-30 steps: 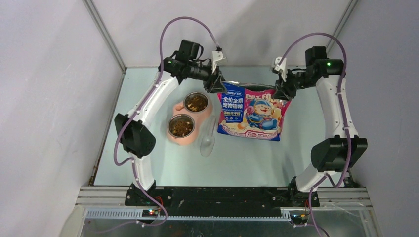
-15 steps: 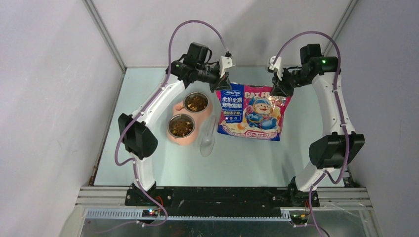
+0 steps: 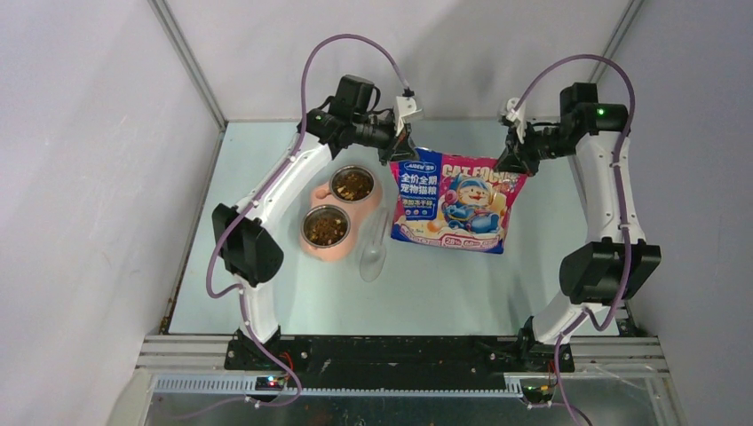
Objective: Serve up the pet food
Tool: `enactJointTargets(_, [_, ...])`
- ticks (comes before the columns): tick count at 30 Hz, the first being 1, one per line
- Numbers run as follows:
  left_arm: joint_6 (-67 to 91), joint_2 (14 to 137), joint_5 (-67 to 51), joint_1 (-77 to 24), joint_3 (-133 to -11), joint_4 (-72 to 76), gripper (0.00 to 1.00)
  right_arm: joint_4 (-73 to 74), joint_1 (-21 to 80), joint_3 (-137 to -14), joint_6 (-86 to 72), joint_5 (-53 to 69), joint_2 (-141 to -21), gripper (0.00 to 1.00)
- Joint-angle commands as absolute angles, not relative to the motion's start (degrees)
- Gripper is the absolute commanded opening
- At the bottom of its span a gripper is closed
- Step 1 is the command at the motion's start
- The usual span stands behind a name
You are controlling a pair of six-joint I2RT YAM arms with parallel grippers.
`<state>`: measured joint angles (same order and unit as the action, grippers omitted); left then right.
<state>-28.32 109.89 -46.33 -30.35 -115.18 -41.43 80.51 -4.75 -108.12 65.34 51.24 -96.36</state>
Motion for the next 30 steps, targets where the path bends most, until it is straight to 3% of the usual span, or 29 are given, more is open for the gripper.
enactJointTargets(1, [-29.40, 107.60, -39.88, -26.29, -115.51, -46.30, 0.00, 84.08, -10.43, -107.24, 70.60, 44.58, -91.27, 0.03])
enactJointTargets(2, [-29.60, 107.43, -39.89, -26.28, -115.19, -46.40, 0.00, 85.24, -11.42, -107.15, 71.64, 44.06, -91.38, 0.19])
enactJointTargets(3, [-29.75, 107.28, -40.19, -26.32, -114.40, -46.29, 0.00, 87.91, -11.69, -107.27, 73.94, 43.70, -91.73, 0.24])
enactJointTargets(4, [-29.77, 106.96, -40.40, -26.35, -114.11, -46.17, 0.00, 88.78, -11.95, -107.39, 74.46, 42.85, -91.92, 0.24])
enactJointTargets(6, [-29.06, 106.54, -41.08, -26.36, -113.35, -45.60, 0.00, 90.46, -12.22, -108.13, 74.96, 42.83, -92.39, 0.02])
enactJointTargets(12, [-28.01, 106.58, -42.04, -26.37, -113.31, -44.41, 0.00, 91.30, -12.39, -109.31, 74.53, 43.18, -92.91, 0.00])
enactJointTargets(14, [-28.18, 106.61, -42.91, -26.37, -113.53, -44.69, 0.00, 90.79, -12.33, -109.71, 74.41, 42.86, -92.86, 0.14])
enactJointTargets(15, [-28.37, 106.57, -43.95, -26.48, -113.77, -44.89, 0.00, 90.26, -12.16, -109.87, 74.37, 42.92, -92.71, 0.30])
enactJointTargets(18, [-30.28, 106.46, -45.49, -27.25, -114.82, -45.74, 0.00, 89.03, -10.59, -111.98, 74.04, 43.92, -92.03, 0.45])
enactJointTargets(20, [-31.87, 106.44, -46.03, -28.61, -115.59, -46.54, 0.07, 87.30, -8.20, -113.58, 72.19, 43.63, -91.87, 0.50])
enactJointTargets(21, [-32.37, 106.61, -46.09, -28.98, -115.85, -46.78, 0.23, 86.80, -6.49, -114.53, 71.64, 42.97, -91.99, 0.53])
enactJointTargets(23, [-33.14, 107.06, -45.40, -30.09, -116.17, -46.38, 0.43, 85.39, -3.81, -115.31, 70.61, 41.55, -92.62, 0.55])
enactJointTargets(25, [-33.21, 107.58, -43.89, -31.01, -115.83, -44.58, 0.51, 84.25, -1.71, -115.70, 70.11, 40.27, -93.74, 0.55])
enactJointTargets(30, [-35.51, 108.11, -38.17, -31.72, -113.77, -40.51, 0.53, 87.24, -0.18, -119.71, 70.06, 37.52, -99.23, 0.52])
